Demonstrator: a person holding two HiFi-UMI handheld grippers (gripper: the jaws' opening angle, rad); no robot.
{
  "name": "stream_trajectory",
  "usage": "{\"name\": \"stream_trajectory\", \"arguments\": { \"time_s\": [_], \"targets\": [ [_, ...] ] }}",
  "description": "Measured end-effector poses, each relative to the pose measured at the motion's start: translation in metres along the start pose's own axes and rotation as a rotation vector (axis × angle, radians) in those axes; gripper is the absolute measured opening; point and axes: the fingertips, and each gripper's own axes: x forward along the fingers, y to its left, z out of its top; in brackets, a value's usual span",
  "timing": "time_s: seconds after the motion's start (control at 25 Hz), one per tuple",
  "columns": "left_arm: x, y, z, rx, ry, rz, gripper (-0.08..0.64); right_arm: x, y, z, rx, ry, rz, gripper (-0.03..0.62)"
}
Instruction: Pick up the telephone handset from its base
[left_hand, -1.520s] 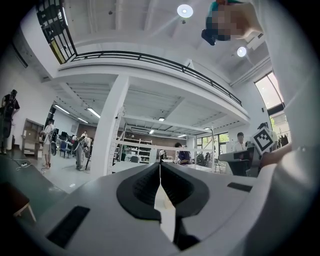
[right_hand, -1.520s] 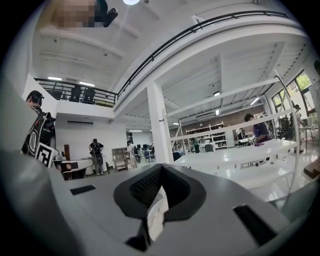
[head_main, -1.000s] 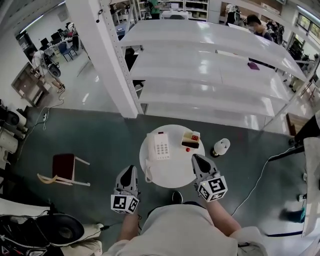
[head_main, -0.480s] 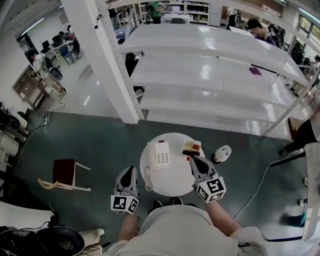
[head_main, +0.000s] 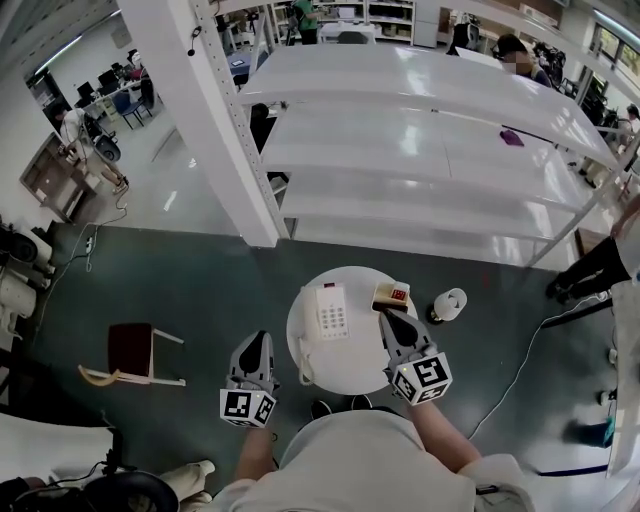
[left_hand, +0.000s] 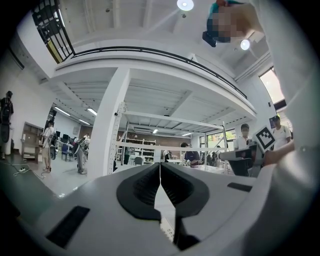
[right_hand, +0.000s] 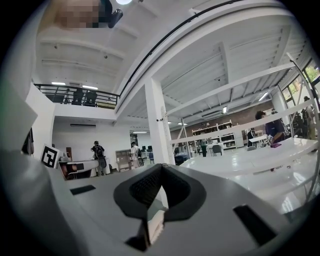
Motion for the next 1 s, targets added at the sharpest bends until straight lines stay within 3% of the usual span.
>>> {"name": "stream_trajectory", "arguments": {
  "time_s": [0.6,1.0],
  "targets": [
    [0.001,0.020,-0.006,-0.020,0.012,-0.008,0.021,0.016,0.016,-0.008,0.013,0.022,0.002,0.009],
    [-0.003,0.030,-0.013,-0.031,0.030,0.005,0.021,0.027,0.028,-0.045,0.021,0.106,0.023,0.009]
  ]
}}
